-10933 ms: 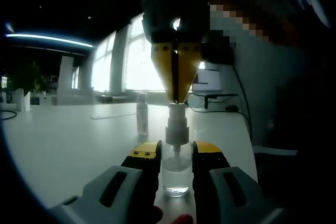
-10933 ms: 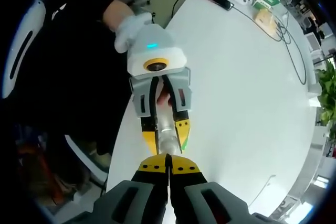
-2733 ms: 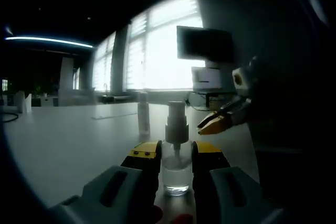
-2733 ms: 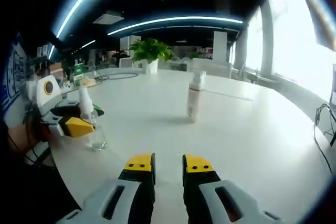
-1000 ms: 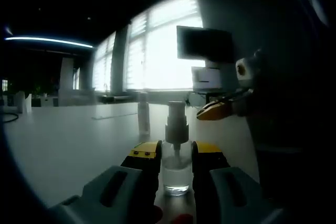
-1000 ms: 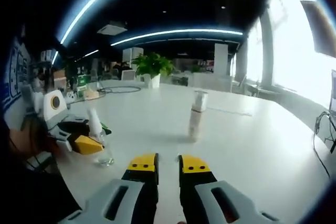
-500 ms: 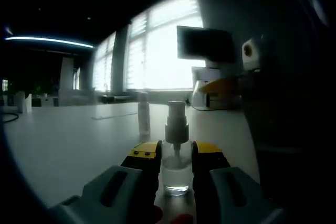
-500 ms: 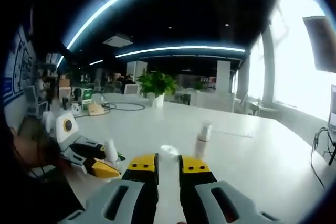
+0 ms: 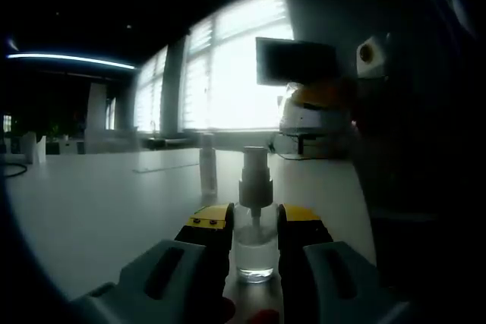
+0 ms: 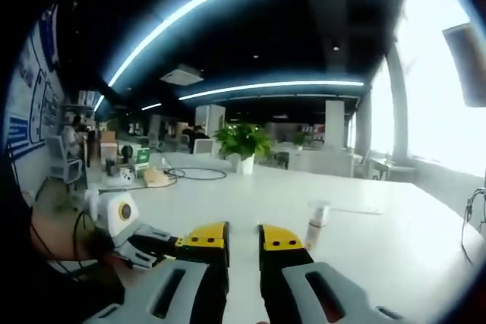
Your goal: Clamp pump bottle remove cover press pump head put on cover
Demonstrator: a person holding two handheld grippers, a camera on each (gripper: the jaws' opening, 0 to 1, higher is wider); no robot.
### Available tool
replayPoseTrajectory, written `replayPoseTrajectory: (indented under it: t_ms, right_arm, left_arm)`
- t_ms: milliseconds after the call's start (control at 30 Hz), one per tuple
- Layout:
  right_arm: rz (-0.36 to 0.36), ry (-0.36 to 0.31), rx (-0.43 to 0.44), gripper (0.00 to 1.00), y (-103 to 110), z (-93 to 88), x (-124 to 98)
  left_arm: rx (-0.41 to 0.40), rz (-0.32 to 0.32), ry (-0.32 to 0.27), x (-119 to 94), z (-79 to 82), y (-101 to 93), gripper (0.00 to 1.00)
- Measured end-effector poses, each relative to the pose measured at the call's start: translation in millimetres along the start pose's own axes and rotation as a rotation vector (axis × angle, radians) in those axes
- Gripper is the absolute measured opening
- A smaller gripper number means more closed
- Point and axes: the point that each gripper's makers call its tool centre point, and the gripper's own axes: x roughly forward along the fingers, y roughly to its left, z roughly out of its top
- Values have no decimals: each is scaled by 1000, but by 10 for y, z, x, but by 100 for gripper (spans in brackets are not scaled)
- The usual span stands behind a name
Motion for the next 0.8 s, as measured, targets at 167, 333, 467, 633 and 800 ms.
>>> replayPoseTrajectory:
  t_ms: [167, 333, 467, 633, 800]
  right_arm:
    - [14, -9, 7, 10, 57, 20, 14]
    - [38, -17, 23, 10, 159, 53, 40]
    - [60, -19, 23, 10, 264, 48, 82]
    - [78, -2, 13, 10, 329, -3, 118]
    - [94, 6, 14, 10, 343, -6, 107]
  left_arm:
    - [0, 0, 0, 0, -2, -1, 15]
    - [-3, -1, 0, -1, -7, 12, 15]
    - [-4, -1, 0, 0, -10, 16, 15]
    - [-5, -1, 0, 0, -13, 20, 15]
    - [-6, -2, 0, 0, -12, 16, 15]
